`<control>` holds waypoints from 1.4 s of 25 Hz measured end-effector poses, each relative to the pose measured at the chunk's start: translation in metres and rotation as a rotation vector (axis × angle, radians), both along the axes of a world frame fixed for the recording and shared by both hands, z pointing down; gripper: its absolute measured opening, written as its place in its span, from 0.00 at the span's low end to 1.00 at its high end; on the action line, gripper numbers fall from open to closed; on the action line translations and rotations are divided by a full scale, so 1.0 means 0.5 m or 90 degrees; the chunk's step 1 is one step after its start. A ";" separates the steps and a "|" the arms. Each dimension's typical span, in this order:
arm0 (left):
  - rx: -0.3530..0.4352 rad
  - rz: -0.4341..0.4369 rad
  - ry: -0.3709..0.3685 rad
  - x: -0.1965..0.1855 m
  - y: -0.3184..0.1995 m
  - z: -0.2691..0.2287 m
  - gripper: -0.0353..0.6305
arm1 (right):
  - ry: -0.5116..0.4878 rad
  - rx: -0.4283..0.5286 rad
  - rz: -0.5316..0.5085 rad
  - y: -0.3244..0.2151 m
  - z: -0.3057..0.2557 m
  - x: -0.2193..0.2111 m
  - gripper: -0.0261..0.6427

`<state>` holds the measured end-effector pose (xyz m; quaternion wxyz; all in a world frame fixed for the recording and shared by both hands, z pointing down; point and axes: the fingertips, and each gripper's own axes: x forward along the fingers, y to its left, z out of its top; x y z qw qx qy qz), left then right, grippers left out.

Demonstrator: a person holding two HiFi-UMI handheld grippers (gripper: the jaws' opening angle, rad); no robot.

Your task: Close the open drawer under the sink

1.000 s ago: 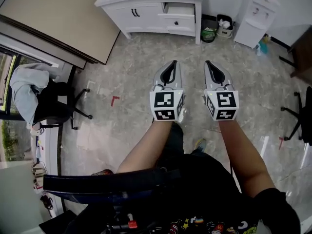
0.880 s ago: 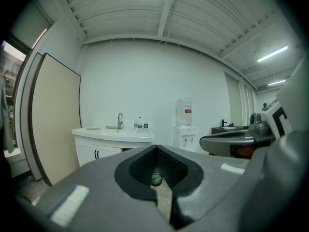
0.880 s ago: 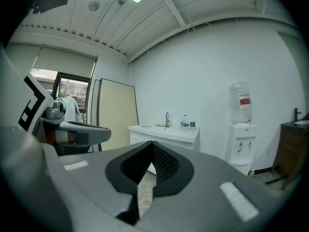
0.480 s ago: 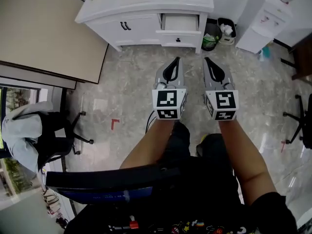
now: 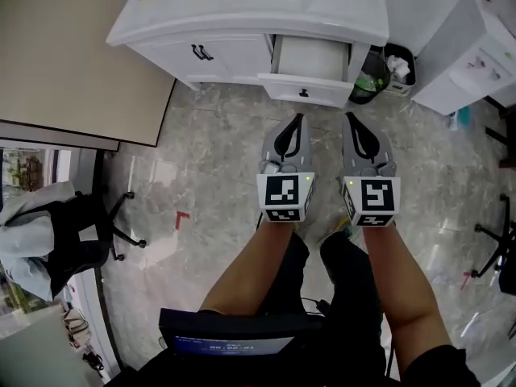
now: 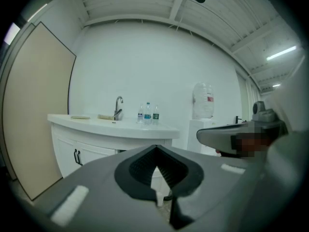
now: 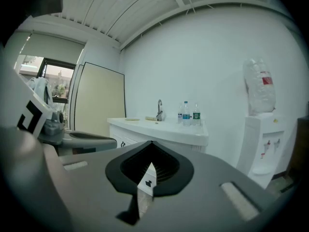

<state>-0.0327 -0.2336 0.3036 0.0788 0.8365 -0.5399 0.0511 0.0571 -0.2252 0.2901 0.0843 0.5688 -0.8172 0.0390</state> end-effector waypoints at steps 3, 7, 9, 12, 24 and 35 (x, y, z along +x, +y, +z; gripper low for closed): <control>0.003 -0.015 -0.015 0.006 -0.068 0.139 0.05 | -0.013 0.008 -0.009 -0.058 0.126 -0.006 0.07; 0.011 -0.021 -0.014 0.019 -0.147 0.309 0.06 | -0.018 0.023 -0.017 -0.127 0.292 -0.005 0.07; 0.013 -0.021 -0.015 0.019 -0.181 0.389 0.08 | -0.018 0.029 -0.018 -0.157 0.365 -0.004 0.07; 0.020 -0.026 -0.020 0.017 -0.229 0.483 0.13 | -0.016 0.046 -0.018 -0.197 0.447 -0.001 0.07; 0.054 -0.047 -0.028 0.007 -0.291 0.602 0.18 | -0.030 0.099 -0.007 -0.231 0.560 0.011 0.07; 0.068 -0.051 -0.036 0.013 -0.349 0.599 0.18 | -0.029 0.103 0.005 -0.283 0.560 -0.003 0.07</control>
